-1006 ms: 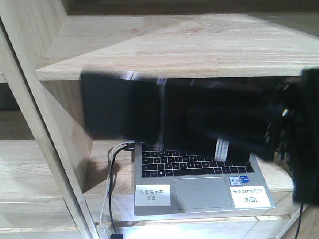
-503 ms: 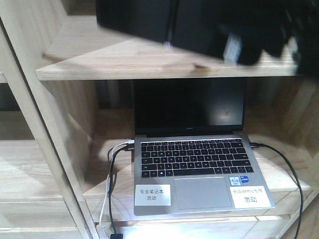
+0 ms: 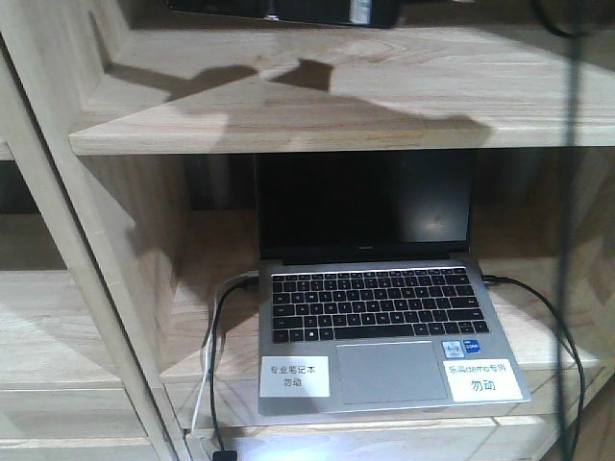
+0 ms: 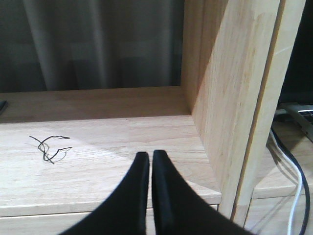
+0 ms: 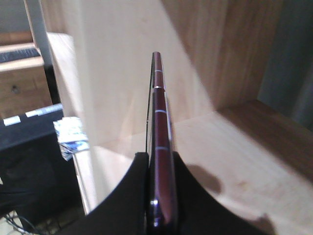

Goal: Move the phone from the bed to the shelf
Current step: 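Raise the right gripper with the phone up to the upper shelf, then lower the phone flat onto the upper shelf and open the right gripper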

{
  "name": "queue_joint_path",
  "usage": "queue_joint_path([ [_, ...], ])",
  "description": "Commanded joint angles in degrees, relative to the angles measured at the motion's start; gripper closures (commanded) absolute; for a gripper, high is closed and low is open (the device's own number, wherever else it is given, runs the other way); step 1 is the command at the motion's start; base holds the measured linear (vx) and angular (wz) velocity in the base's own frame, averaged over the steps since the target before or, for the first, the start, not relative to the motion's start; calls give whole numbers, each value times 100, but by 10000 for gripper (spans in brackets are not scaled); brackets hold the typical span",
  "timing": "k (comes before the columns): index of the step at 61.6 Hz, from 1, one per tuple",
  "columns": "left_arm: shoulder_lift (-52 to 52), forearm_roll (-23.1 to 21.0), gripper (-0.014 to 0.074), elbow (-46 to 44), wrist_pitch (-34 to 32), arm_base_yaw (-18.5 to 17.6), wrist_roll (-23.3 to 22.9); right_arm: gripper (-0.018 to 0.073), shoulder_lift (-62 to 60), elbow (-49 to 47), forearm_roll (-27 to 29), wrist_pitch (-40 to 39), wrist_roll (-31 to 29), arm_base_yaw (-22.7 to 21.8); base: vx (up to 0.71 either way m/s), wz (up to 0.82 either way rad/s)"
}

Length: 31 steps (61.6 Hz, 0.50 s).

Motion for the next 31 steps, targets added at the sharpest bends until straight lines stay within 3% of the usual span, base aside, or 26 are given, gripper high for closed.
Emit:
queue_joint_path([
  [1,-39,-40,596,13,-418,-18,-22,561,194,-541,294,-252,21,3,0,0],
  [31,-39,-40,596,13,-418,-18,-22,561,1678,-1428,330,-354,-40,3,0,0],
])
